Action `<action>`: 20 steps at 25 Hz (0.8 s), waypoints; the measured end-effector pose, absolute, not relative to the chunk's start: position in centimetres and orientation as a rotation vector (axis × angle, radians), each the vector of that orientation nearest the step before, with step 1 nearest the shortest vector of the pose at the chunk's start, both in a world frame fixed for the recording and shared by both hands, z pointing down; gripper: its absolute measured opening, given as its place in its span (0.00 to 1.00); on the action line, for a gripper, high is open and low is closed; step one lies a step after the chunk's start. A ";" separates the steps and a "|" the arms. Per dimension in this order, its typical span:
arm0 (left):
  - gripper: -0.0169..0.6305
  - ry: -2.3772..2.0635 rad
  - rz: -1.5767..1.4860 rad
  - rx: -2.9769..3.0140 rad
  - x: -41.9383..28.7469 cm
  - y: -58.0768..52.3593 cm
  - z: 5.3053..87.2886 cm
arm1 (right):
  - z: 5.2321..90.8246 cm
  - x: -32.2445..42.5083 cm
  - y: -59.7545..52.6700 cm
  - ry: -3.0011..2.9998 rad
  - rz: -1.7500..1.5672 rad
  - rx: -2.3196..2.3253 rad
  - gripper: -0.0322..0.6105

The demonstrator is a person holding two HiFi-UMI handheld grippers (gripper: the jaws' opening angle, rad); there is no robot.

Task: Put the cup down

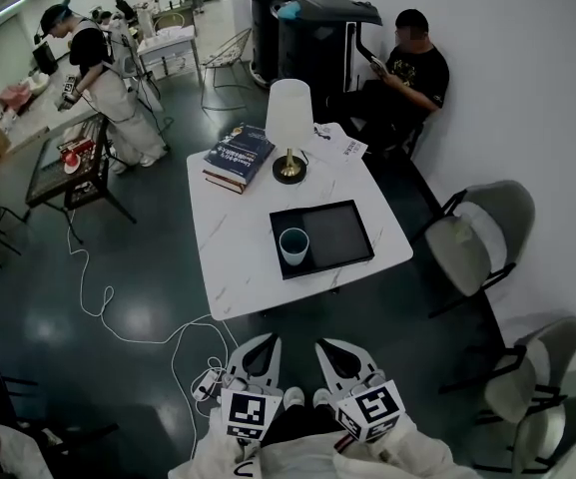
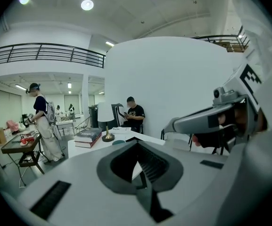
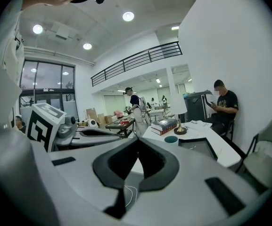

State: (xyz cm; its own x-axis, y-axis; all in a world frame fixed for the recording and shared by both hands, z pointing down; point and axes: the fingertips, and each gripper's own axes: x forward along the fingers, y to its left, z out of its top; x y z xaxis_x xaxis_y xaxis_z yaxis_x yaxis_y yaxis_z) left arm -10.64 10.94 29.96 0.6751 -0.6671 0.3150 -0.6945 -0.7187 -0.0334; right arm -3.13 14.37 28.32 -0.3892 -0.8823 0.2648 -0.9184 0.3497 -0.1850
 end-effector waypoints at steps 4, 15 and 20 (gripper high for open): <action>0.04 -1.148 0.458 2.815 -9.6 11.9 28.3 | 27.5 -1.4 15.1 -2.454 0.479 1.720 0.06; 0.04 -1.177 0.445 2.857 -6.7 14.2 25.1 | 24.6 2.1 16.7 -2.465 0.397 1.753 0.06; 0.04 -1.200 0.437 2.871 -5.7 14.4 24.3 | 23.7 3.5 17.0 -2.482 0.393 1.766 0.06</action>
